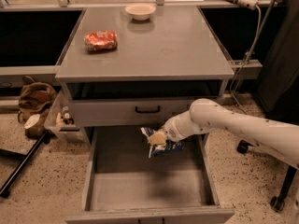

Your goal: Pick blue chip bag from middle drawer and place on counter

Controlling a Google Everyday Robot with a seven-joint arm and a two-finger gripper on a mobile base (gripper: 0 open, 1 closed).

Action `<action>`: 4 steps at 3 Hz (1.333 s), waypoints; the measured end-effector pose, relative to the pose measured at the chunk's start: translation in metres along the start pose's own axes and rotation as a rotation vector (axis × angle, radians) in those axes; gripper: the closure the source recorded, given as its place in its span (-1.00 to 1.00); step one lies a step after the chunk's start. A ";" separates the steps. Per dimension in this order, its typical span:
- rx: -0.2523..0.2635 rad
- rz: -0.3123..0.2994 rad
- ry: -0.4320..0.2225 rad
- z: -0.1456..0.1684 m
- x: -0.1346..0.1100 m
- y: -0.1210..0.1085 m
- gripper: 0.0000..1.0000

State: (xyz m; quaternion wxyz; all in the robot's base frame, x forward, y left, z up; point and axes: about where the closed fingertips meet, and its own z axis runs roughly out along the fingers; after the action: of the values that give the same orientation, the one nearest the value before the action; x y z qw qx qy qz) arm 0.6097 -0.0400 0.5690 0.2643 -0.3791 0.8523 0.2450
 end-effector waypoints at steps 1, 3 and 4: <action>0.024 0.111 -0.061 -0.082 0.000 -0.019 1.00; 0.087 0.166 -0.112 -0.153 -0.009 -0.036 1.00; 0.068 0.129 -0.146 -0.162 -0.015 -0.028 1.00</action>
Offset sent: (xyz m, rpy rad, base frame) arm -0.0088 -0.1725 0.1747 0.0985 -0.0471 -0.3173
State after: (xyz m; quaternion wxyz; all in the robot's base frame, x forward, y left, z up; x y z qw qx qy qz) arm 0.5969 -0.1489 0.6925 0.3223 -0.2954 0.8612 0.2593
